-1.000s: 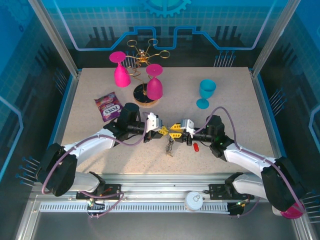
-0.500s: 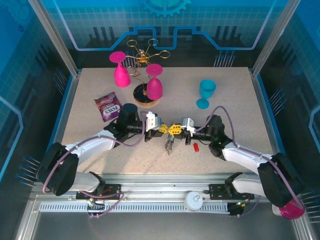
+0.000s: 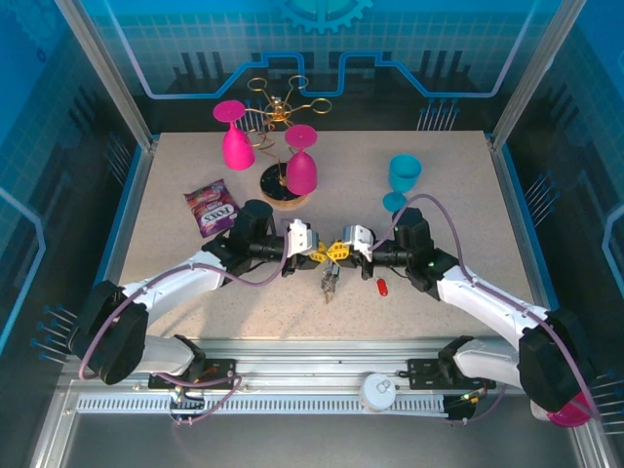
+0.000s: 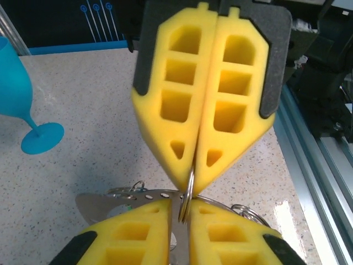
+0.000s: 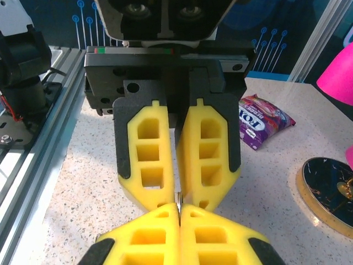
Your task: Put the keys on the keyring
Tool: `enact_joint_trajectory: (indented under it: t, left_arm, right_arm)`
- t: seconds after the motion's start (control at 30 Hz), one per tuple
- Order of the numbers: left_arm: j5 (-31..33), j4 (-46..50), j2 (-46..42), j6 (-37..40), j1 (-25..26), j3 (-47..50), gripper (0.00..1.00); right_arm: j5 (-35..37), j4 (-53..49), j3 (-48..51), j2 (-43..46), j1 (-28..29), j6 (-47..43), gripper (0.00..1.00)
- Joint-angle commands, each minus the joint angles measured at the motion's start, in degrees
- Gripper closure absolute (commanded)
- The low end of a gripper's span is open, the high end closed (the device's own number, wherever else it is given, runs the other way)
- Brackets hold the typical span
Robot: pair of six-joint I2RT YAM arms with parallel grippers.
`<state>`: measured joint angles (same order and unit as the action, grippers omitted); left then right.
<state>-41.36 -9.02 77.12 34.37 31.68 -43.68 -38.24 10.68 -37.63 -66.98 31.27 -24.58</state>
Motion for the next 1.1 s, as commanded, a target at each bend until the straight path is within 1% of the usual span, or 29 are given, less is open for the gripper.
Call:
enact_joint_trajectory:
  t: [0.0,0.07,0.13,0.2,0.27,0.3,0.33,0.37,0.4,0.5,0.67,0.8,1.07]
  left_arm:
    - [0.6,2.8,-1.4,2.9,0.5,-1.8,0.86]
    - [0.5,2.6,-1.4,3.0,0.6,-1.8,0.87]
    - [0.2,2.7,-1.5,3.2,0.7,-2.0,0.92]
    - [-0.2,3.4,-1.6,3.9,0.9,-2.5,1.00]
    - [-0.2,3.5,-1.8,4.3,0.9,-2.4,1.00]
    - [-0.2,3.3,-2.0,4.4,0.9,-2.1,1.00]
    - [-0.2,2.9,-2.1,4.6,0.9,-1.7,1.00]
    - [-0.3,2.3,-2.2,4.6,0.9,-1.2,1.00]
    - [-0.6,1.4,-2.4,4.7,0.9,-0.8,1.00]
    - [-1.7,-2.4,-2.7,4.1,0.9,1.0,1.00]
    - [-3.3,-6.5,-2.1,3.3,1.0,2.3,1.00]
    - [-3.7,-7.4,-2.1,2.9,1.0,2.7,1.00]
    - [-4.8,-7.9,-2.1,2.5,1.0,2.9,1.00]
  right_arm:
    - [0.8,-10.6,-4.5,-0.6,1.9,-5.0,1.00]
    - [0.9,-12.5,-5.9,-1.2,2.3,-5.7,1.00]
    - [1.2,-15.3,-7.7,-2.0,3.0,-6.8,1.00]
    - [1.9,-18.2,-10.0,-3.2,3.7,-7.7,1.00]
    - [2.0,-18.2,-10.6,-3.2,3.6,-6.9,1.00]
    - [1.7,-15.8,-9.6,-2.5,3.1,-4.9,0.87]
    - [0.8,-12.7,-8.2,-1.5,2.3,-2.9,0.79]
    - [-0.7,-8.0,-6.1,-0.1,1.0,0.0,0.74]
    - [-2.3,-2.8,-3.1,1.3,-0.4,2.6,0.71]
    - [-4.9,8.5,2.5,2.9,-3.0,7.9,0.71]
    - [-6.2,14.7,6.6,1.7,-3.6,8.6,0.72]
    - [-7.1,17.9,7.4,0.1,-3.6,9.2,0.74]
    - [-8.2,21.1,5.9,-3.4,-3.3,10.0,0.85]
